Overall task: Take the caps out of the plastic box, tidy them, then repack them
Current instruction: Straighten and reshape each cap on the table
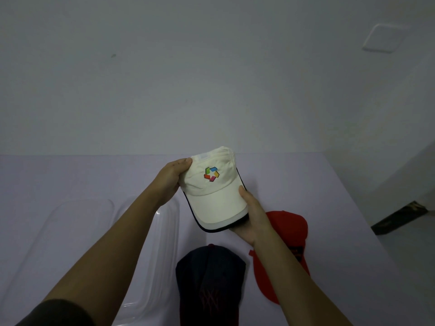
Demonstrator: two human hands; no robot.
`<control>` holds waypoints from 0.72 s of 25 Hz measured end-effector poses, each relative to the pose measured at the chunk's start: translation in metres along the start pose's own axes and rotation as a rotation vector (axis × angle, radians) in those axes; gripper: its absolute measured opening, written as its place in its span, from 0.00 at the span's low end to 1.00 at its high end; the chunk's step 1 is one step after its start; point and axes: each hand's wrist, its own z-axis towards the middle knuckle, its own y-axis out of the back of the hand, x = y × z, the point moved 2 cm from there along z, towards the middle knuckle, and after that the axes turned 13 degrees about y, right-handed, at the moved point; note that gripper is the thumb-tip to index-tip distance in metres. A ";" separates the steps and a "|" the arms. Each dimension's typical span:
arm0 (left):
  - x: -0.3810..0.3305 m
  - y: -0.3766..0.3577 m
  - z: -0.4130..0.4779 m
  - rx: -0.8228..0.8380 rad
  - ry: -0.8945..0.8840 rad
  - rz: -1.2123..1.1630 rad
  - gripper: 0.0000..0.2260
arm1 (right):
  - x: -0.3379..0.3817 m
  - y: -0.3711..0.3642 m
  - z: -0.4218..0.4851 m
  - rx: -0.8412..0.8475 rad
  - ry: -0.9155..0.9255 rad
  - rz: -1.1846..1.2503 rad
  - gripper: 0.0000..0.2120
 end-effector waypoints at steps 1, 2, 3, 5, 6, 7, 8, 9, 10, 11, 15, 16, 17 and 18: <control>-0.001 0.000 0.001 -0.005 -0.001 0.000 0.13 | 0.000 -0.001 -0.002 0.034 -0.001 0.016 0.26; -0.002 0.001 0.001 -0.009 0.000 0.005 0.13 | 0.002 -0.003 -0.004 0.060 -0.001 0.033 0.24; -0.002 0.001 0.001 -0.014 0.001 0.014 0.13 | 0.003 -0.005 -0.006 0.075 -0.003 0.044 0.23; -0.003 0.000 0.000 -0.031 -0.008 0.060 0.15 | 0.004 -0.005 -0.006 0.074 -0.018 0.048 0.23; -0.005 0.000 -0.002 -0.032 -0.023 0.116 0.16 | 0.004 -0.004 -0.006 0.066 -0.027 0.050 0.23; -0.009 -0.002 -0.004 -0.026 -0.052 0.194 0.15 | 0.004 -0.002 -0.006 0.058 -0.031 0.052 0.23; -0.013 -0.004 -0.007 -0.015 -0.089 0.271 0.14 | 0.003 -0.001 -0.006 0.058 -0.032 0.056 0.23; -0.017 -0.006 -0.008 -0.010 -0.122 0.330 0.12 | 0.002 0.000 -0.006 0.056 -0.030 0.056 0.22; -0.020 -0.007 -0.009 -0.016 -0.137 0.365 0.10 | 0.002 0.001 -0.006 0.051 -0.025 0.052 0.22; -0.023 -0.007 -0.009 -0.024 -0.144 0.388 0.09 | 0.001 0.002 -0.006 0.040 -0.018 0.044 0.22; -0.027 -0.006 -0.007 0.004 -0.039 0.538 0.13 | -0.002 0.007 -0.006 -0.011 0.009 -0.003 0.23; -0.029 -0.005 -0.007 0.026 0.009 0.600 0.15 | -0.002 0.006 -0.007 -0.010 0.022 -0.024 0.23; -0.032 -0.006 -0.008 0.054 0.052 0.666 0.16 | -0.001 0.005 -0.009 -0.006 0.040 -0.054 0.22; -0.034 -0.007 -0.009 0.087 0.085 0.718 0.15 | 0.000 0.003 -0.011 -0.001 0.056 -0.085 0.20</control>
